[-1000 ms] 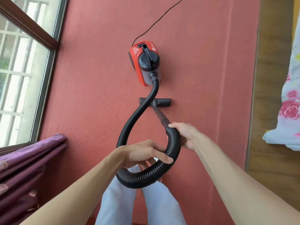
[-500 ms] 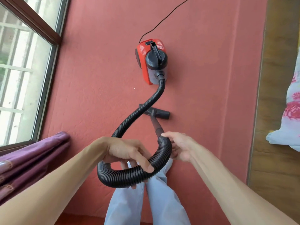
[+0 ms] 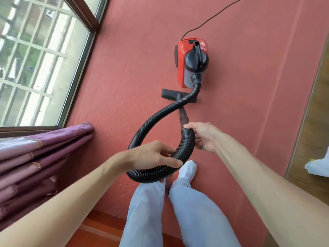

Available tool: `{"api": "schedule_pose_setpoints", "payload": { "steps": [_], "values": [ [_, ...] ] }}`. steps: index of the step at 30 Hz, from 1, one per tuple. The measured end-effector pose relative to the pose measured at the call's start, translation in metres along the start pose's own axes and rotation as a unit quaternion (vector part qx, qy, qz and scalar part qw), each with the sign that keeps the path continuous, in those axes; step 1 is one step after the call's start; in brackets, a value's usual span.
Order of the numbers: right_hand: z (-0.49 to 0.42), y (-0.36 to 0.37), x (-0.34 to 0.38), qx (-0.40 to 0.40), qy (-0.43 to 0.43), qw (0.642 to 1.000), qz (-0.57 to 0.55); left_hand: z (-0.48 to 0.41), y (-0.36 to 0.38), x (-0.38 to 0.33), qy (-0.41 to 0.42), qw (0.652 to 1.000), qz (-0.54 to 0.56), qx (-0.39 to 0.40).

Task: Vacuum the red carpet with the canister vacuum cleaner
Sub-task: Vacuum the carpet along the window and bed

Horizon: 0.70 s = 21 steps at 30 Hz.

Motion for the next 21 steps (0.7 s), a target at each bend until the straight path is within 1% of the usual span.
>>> {"api": "schedule_pose_setpoints", "payload": {
  "steps": [2, 4, 6, 8, 10, 12, 13, 17, 19, 21],
  "values": [
    [0.006, 0.000, -0.001, -0.010, -0.012, 1.000, 0.019, 0.006, 0.006, 0.003, -0.002, 1.000, 0.006, 0.000],
    [0.009, 0.000, -0.005, -0.018, -0.017, 0.999, 0.030, 0.005, 0.011, 0.008, -0.001, 1.000, 0.003, -0.017],
    [0.005, 0.000, -0.011, -0.026, -0.017, 0.999, 0.040, 0.000, 0.019, 0.013, -0.006, 0.999, -0.003, -0.044],
    [0.001, 0.000, -0.017, -0.021, -0.017, 0.998, 0.056, -0.008, 0.028, 0.020, -0.009, 0.997, -0.036, -0.069],
    [-0.007, 0.002, -0.019, -0.022, -0.033, 0.996, 0.084, -0.015, 0.038, 0.029, -0.008, 0.993, -0.053, -0.108],
    [-0.013, 0.001, -0.019, -0.037, -0.059, 0.991, 0.111, -0.022, 0.049, 0.035, -0.008, 0.989, -0.046, -0.139],
    [-0.016, 0.004, -0.016, -0.031, -0.070, 0.990, 0.116, -0.025, 0.050, 0.039, -0.004, 0.986, -0.043, -0.159],
    [-0.029, 0.019, 0.014, -0.031, -0.113, 0.985, 0.126, -0.042, 0.033, 0.048, 0.010, 0.972, -0.020, -0.233],
    [-0.032, 0.028, 0.026, -0.028, -0.124, 0.984, 0.125, -0.049, 0.021, 0.053, 0.012, 0.965, 0.007, -0.262],
    [-0.038, 0.037, 0.032, -0.029, -0.134, 0.983, 0.120, -0.053, 0.011, 0.057, 0.017, 0.954, 0.009, -0.299]
  ]
}}
Point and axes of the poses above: each hand's wrist, its own z-axis away from the middle knuckle, its own y-axis out of the palm, x = y × z, the point moved 8 cm from there along -z, towards the middle knuckle, and after that the axes turned 14 degrees about -x, right-handed, at the moved point
